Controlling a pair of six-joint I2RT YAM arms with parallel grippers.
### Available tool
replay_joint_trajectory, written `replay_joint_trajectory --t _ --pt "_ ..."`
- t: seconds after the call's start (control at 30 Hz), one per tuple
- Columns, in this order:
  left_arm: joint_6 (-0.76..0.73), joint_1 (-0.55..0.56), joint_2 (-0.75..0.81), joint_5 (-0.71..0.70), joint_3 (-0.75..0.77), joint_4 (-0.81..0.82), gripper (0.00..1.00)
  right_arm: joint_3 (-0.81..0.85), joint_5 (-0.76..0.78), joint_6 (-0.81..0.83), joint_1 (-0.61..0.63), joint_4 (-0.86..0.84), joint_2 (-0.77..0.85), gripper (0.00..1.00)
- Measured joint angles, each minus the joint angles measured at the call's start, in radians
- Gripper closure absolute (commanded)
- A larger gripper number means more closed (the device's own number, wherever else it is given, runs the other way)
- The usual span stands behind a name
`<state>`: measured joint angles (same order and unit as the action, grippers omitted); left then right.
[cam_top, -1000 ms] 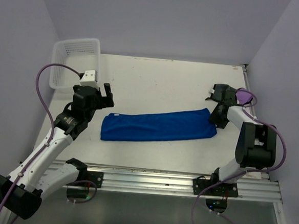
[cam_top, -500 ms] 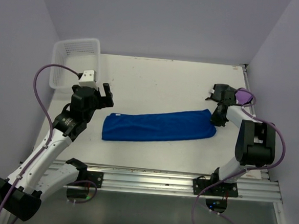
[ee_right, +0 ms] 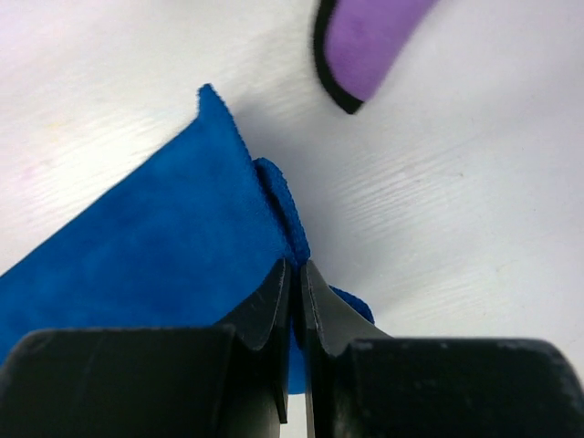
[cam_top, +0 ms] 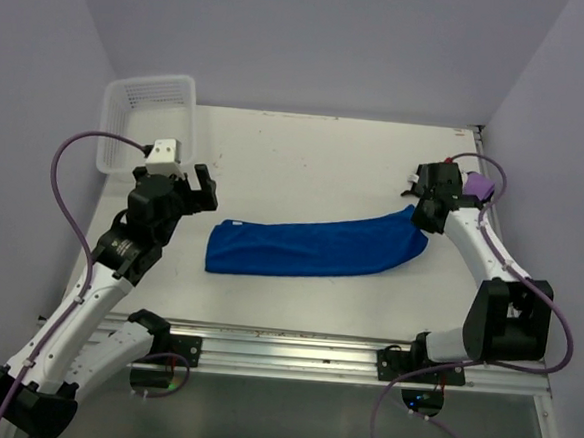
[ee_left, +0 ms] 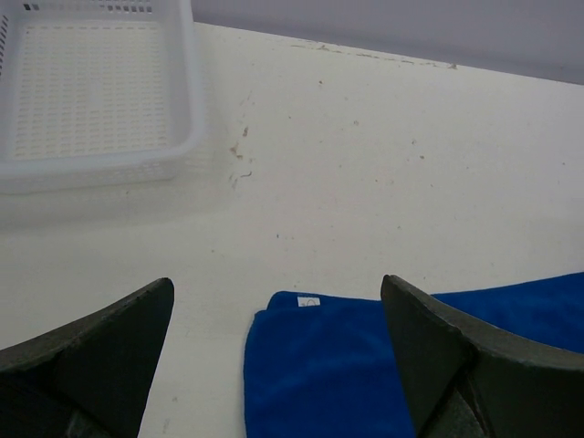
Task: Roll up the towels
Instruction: Fold the towel
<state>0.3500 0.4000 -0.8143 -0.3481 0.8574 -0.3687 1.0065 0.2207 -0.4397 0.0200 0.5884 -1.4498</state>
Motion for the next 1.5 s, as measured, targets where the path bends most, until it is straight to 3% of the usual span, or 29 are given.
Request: replay_joint_trajectory --t 0.17,0.4,0.87,1.17,1.5 --pt "-0.007 0.0 0.008 0.003 0.0 -0.002 0.0 0.069 0.031 -0.003 0.15 0.045 0.057 1.0" --pt "-0.021 0.0 0.066 -0.008 -0.017 0.012 0.0 0.176 0.084 -0.073 0.382 0.125 0.009 1.0" --pt "-0.019 0.0 0.14 -0.071 -0.069 0.033 0.0 0.597 0.171 -0.242 0.768 0.207 -0.438 1.0" --pt "-0.019 0.001 0.168 -0.095 -0.071 0.043 0.0 0.939 0.182 -0.312 0.911 0.279 -0.711 1.0" --pt "-0.019 0.021 0.182 -0.114 -0.071 0.046 0.0 0.984 0.182 -0.36 0.964 0.312 -0.731 1.0"
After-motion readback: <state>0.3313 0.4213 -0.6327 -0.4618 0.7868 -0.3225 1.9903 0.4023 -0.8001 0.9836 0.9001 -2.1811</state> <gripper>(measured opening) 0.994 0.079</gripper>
